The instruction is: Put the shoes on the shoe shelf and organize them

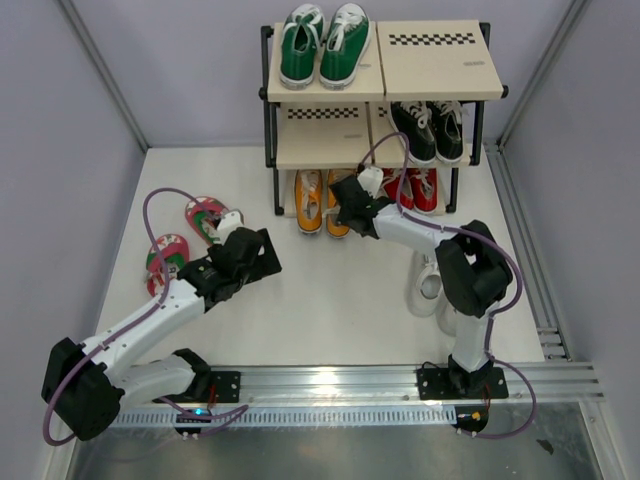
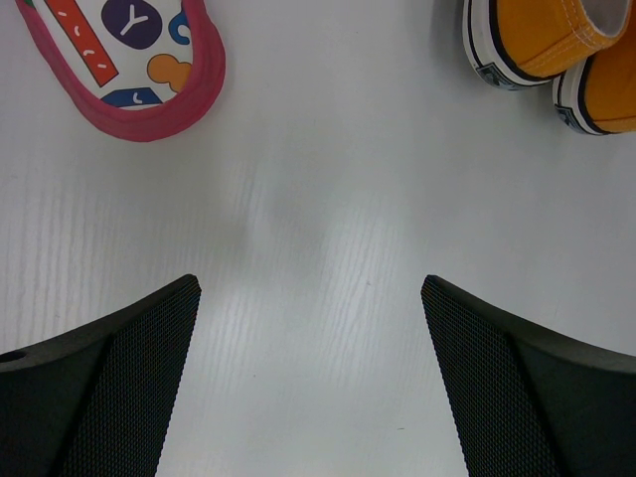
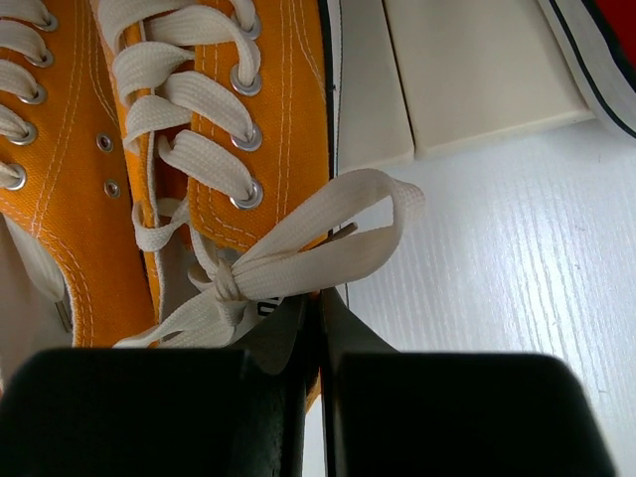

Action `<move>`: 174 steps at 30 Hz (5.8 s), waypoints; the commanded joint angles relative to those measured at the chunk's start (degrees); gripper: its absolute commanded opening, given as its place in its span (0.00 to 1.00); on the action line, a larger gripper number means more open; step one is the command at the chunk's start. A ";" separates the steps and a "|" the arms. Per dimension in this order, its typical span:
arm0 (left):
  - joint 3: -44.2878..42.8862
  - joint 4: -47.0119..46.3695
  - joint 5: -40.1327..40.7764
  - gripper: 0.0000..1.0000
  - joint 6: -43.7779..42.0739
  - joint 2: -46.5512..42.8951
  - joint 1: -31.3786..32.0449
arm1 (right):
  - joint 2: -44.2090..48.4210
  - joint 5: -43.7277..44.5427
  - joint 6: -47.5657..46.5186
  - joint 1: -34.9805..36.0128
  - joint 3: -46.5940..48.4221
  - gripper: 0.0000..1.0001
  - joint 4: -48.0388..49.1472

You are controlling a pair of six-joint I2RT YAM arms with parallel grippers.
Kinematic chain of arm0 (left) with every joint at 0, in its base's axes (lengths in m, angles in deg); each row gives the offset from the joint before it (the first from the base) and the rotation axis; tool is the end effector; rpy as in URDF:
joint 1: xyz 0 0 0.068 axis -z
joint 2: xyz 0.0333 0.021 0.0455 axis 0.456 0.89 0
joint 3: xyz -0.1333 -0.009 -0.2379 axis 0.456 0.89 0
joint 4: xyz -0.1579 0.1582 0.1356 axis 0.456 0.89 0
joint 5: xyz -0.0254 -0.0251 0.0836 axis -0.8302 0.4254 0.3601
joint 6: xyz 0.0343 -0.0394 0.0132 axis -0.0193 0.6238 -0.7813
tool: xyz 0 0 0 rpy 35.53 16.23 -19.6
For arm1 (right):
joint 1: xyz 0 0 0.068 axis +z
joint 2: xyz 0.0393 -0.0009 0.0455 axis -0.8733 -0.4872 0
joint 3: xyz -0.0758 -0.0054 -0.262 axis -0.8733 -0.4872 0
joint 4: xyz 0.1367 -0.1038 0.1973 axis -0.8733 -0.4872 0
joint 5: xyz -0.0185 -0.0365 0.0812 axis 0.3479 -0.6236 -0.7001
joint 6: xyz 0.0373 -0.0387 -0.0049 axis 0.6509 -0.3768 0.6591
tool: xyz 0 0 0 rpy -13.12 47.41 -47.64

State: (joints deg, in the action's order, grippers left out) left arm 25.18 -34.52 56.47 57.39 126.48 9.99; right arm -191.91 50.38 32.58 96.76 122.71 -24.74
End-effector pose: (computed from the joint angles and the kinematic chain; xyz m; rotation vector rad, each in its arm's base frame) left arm 0.1834 -0.1212 0.2491 -0.4192 2.3013 -0.2529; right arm 0.3466 0.2305 0.2074 0.3400 2.2708 0.1092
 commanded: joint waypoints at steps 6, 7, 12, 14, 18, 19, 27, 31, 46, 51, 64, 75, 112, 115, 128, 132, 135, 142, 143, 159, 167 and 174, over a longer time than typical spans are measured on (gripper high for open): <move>0.11 -1.04 0.38 0.97 -0.85 -1.26 0.14 | -1.99 1.52 -0.29 -0.85 7.14 0.03 7.20; 0.11 -1.04 0.38 0.97 -0.85 -1.26 0.14 | -2.25 1.35 -0.47 -0.85 7.41 0.03 6.50; 0.46 -1.39 0.20 0.97 -1.03 -1.26 0.14 | -2.26 -0.58 -0.91 -0.85 8.38 0.29 4.56; 0.55 -1.65 0.20 0.97 -0.94 -1.26 0.14 | -1.65 -1.90 -0.56 -0.85 7.42 0.36 4.21; -0.33 -2.27 1.43 0.97 -1.38 -0.91 0.14 | 1.08 -3.31 -0.91 -0.68 4.51 0.47 3.68; -1.20 -2.70 2.04 0.97 -1.64 -0.83 0.05 | 2.65 -3.31 -1.08 -0.59 3.90 0.47 3.24; -8.15 -11.92 -7.60 0.99 -9.72 1.89 -11.18 | 12.41 -5.59 -4.07 1.86 -4.27 0.60 2.01; -12.19 -19.74 -18.58 0.99 -14.72 5.06 -17.60 | 16.54 -6.04 -4.95 4.50 -7.62 0.64 1.74; -36.80 -33.71 -27.39 0.94 -21.86 30.02 -22.44 | 25.34 -12.01 -3.28 5.91 -20.01 0.65 8.51; -38.47 -38.56 -27.84 0.90 -21.51 35.11 -22.71 | 26.57 -10.53 -1.62 5.91 -21.94 0.65 10.44; -40.68 -43.22 -26.08 0.61 -17.99 40.13 -22.71 | 25.69 -7.62 0.67 5.91 -23.35 0.65 11.06; -40.32 -44.10 -23.88 0.33 -16.05 40.57 -22.71 | 24.28 -7.27 1.64 5.91 -23.35 0.65 10.01; -29.43 -37.78 -25.29 0.22 -11.84 29.76 -20.07 | 13.66 -3.94 -7.06 5.83 -20.82 0.64 18.97; -29.34 -37.08 -25.99 0.22 -11.84 30.02 -20.07 | 10.50 -2.97 -8.02 5.83 -18.53 0.57 19.85; -28.90 -36.37 -25.82 0.23 -13.33 30.20 -19.99 | 6.01 -1.82 -11.01 2.40 -14.39 0.32 22.14; -28.81 -36.46 -25.73 0.22 -13.59 30.38 -20.07 | 4.78 -2.26 -12.24 1.87 -12.20 0.32 21.96; -28.81 -36.63 -25.82 0.22 -13.68 30.64 -19.99 | 3.55 -2.87 -13.39 1.87 -10.44 0.32 21.61; -28.81 -36.54 -25.38 0.22 -14.12 31.08 -20.07 | 0.91 -4.98 -14.44 1.87 -6.83 0.32 21.17; -28.81 -36.54 -25.38 0.23 -14.21 31.17 -19.99 | 0.38 -5.33 -14.62 1.87 -6.57 0.32 21.08; -28.46 -36.28 -25.46 0.23 -14.04 31.52 -20.07 | 7.22 -8.15 -12.95 2.75 -11.38 0.61 17.48; -28.63 -36.19 -25.64 0.23 -14.04 31.17 -20.07 | 13.47 -6.39 -8.56 7.93 -15.44 0.52 12.56; -28.37 -35.67 -25.38 0.22 -14.30 30.99 -20.07 | 10.32 -8.06 -9.26 12.77 -12.21 0.52 13.00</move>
State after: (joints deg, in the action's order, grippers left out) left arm -4.78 -74.75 33.57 41.41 159.15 -11.19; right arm -179.99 41.92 22.22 107.91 107.73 -11.57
